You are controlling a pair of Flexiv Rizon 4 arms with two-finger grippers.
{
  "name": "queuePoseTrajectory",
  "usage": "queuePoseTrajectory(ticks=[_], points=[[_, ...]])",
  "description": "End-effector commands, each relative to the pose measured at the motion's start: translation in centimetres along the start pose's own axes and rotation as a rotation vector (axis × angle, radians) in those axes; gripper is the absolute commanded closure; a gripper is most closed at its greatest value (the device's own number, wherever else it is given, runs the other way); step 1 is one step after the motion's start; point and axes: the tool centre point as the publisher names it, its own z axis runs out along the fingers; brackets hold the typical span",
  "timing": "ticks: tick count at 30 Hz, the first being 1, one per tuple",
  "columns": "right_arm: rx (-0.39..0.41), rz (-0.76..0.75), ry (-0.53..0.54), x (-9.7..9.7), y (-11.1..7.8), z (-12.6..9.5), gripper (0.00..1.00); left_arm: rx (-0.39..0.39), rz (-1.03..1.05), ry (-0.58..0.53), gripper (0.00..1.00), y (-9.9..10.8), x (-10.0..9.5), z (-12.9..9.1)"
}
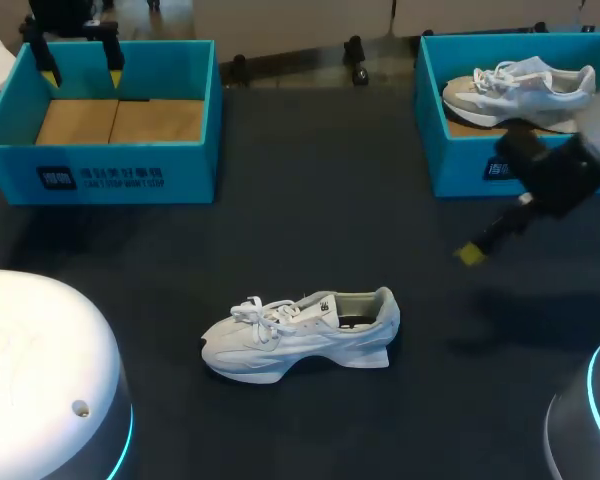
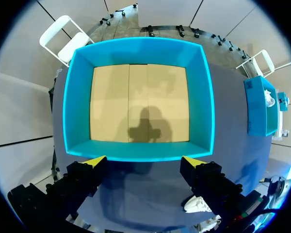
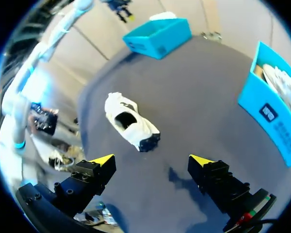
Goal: Take the shoe out of the shoebox, open the shoe tongue, remove and reinsert the insole, then place the shoe into the shoebox
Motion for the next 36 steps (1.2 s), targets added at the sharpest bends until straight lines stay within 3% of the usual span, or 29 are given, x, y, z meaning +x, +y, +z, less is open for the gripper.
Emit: queuePoseTrajectory(ticks=[1, 14, 15, 22, 30, 36], points=[[-0.317, -0.319, 0.31, -0.6, -1.4, -0.1, 0.0, -0.001, 0.0, -0.001, 0.0, 0.0, 0.0, -0.1], [-0.317, -0.319, 0.31, -0.6, -1.4, -0.1, 0.0, -0.001, 0.0, -0.001, 0.0, 0.0, 0.0, -0.1], [-0.313, -0.329, 0.274, -0.5, -1.4, 0.0, 0.0, -0.001, 0.0, -0.001, 0.0, 0.0, 0.0, -0.1], [-0.391, -0.413, 0.198, -0.3, -3.0, 1.9, 0.0, -0.001, 0.0, -0.001, 0.0, 0.0, 0.0, -0.1], [-0.399, -0.481, 0.145, 0.6, -4.2, 2.8, 0.0, -0.001, 0.0, -0.001, 0.0, 0.0, 0.0, -0.1], [-0.431, -0.608, 0.114, 0.3, -5.6, 4.9, 0.0, -0.001, 0.0, -0.001, 0.0, 0.0, 0.0, -0.1]])
